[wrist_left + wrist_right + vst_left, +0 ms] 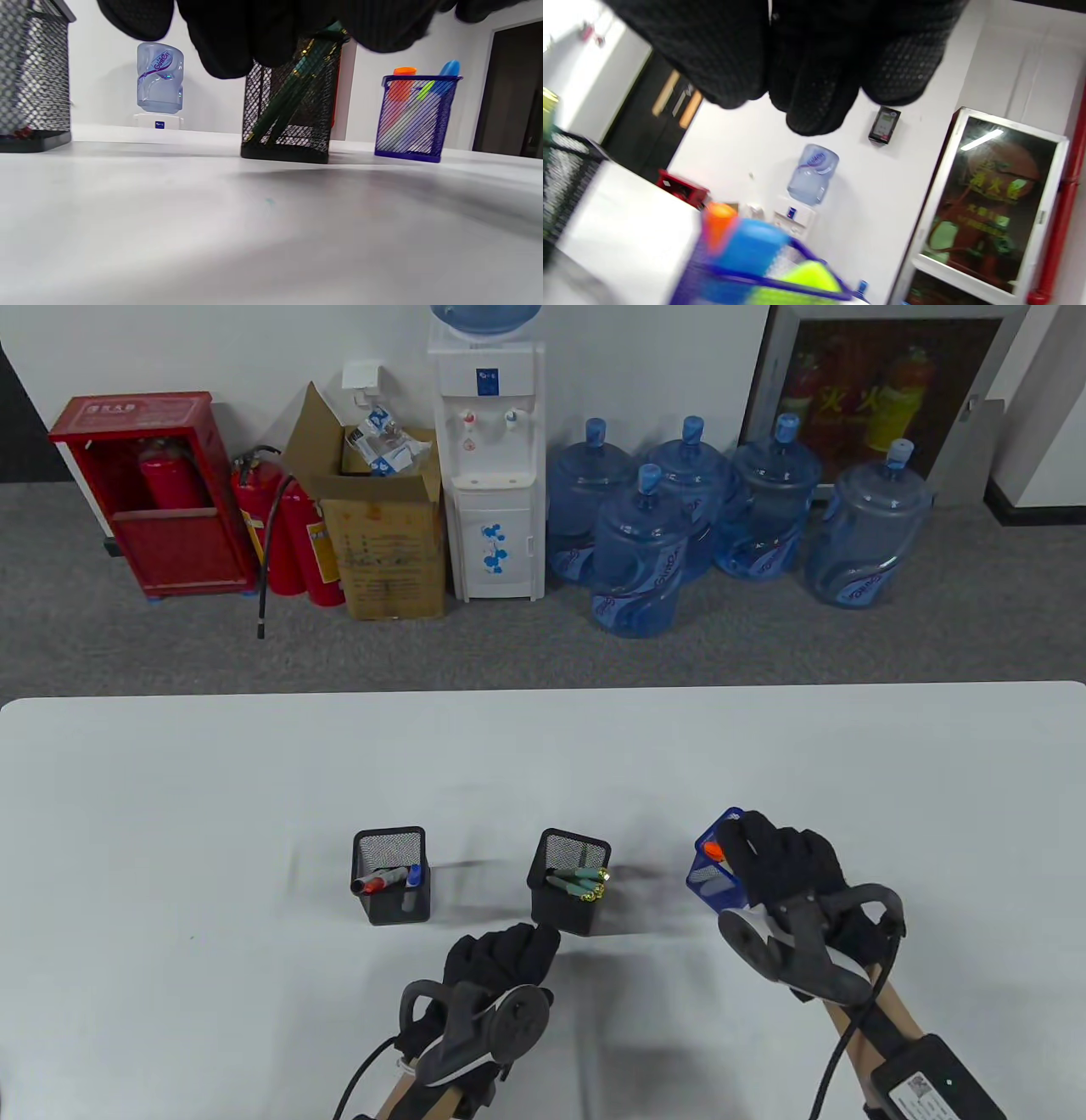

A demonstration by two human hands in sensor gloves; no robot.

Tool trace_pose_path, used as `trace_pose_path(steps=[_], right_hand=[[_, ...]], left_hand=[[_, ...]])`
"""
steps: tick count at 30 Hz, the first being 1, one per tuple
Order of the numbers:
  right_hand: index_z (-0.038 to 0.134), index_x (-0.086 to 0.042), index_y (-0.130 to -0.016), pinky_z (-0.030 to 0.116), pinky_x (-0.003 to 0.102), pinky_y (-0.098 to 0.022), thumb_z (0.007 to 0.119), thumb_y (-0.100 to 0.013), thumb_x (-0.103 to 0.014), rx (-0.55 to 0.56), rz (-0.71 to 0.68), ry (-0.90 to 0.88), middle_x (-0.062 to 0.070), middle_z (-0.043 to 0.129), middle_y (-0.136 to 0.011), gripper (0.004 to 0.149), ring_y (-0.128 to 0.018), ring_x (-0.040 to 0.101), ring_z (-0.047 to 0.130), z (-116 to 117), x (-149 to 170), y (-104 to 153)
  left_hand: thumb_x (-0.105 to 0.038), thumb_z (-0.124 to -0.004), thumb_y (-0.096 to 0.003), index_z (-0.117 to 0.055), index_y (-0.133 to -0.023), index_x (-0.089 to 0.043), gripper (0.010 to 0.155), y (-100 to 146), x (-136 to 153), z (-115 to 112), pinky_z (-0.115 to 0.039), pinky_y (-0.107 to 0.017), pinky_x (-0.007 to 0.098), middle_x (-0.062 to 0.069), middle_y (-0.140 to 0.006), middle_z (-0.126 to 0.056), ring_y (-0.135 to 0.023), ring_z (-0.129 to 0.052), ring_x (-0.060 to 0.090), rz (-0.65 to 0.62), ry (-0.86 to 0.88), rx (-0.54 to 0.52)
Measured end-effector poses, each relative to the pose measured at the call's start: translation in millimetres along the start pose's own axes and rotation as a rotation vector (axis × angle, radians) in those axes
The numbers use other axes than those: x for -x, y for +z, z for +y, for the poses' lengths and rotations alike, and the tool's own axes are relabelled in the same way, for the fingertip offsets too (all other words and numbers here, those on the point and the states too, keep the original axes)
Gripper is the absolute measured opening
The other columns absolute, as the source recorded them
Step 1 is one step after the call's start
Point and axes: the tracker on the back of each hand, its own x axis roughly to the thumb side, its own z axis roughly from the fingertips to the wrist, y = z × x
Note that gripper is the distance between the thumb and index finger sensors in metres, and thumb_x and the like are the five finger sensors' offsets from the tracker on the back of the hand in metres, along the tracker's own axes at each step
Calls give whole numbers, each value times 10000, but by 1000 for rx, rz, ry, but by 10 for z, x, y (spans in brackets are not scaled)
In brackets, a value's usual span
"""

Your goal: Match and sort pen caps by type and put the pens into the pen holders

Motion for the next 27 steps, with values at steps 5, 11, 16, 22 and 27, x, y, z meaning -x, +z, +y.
trace_pose_path(steps=[5, 11, 16, 22, 27], right_hand=[[757, -314, -937, 843, 441, -663, 775, -390, -451, -18, -41, -93, -31, 840, -977, 564, -747, 117, 1002, 118, -329, 296], [760, -308, -937, 812, 474, -680, 771, -390, -454, -154, -105, -105, -24, 839, -986, 566, -803, 165, 988, 494, -555, 560], [757, -309, -939, 790, 499, -691, 767, -391, -456, -186, -107, -79, -20, 838, -993, 568, -854, 201, 961, 589, -537, 633], [751, -311, -945, 777, 511, -700, 763, -390, -462, -198, -103, -77, -25, 828, -1003, 575, -872, 203, 943, 585, -499, 688], [733, -305, -959, 778, 515, -698, 754, -394, -462, -210, -116, -64, -22, 823, -1009, 587, -872, 198, 943, 611, -493, 706]], left_hand=[[-455, -700, -419, -483, -1094, -309, 724, 3, 81, 17, -590, -753, 621, 10, -1119, -652, -963, -801, 292, 38, -34, 12], [-456, -700, -419, -497, -1093, -309, 718, -10, 109, 3, -588, -751, 627, 11, -1115, -666, -959, -808, 300, 62, -44, 30], [-461, -700, -416, -502, -1094, -315, 721, -19, 104, -49, -587, -754, 631, 5, -1113, -677, -959, -816, 298, 61, -99, 67], [-462, -700, -416, -505, -1092, -317, 718, -15, 106, -34, -585, -755, 633, 5, -1112, -681, -960, -817, 299, 64, -105, 68], [-465, -699, -416, -506, -1096, -315, 722, -21, 105, -75, -581, -755, 639, 8, -1115, -681, -962, -818, 305, 66, -114, 102]])
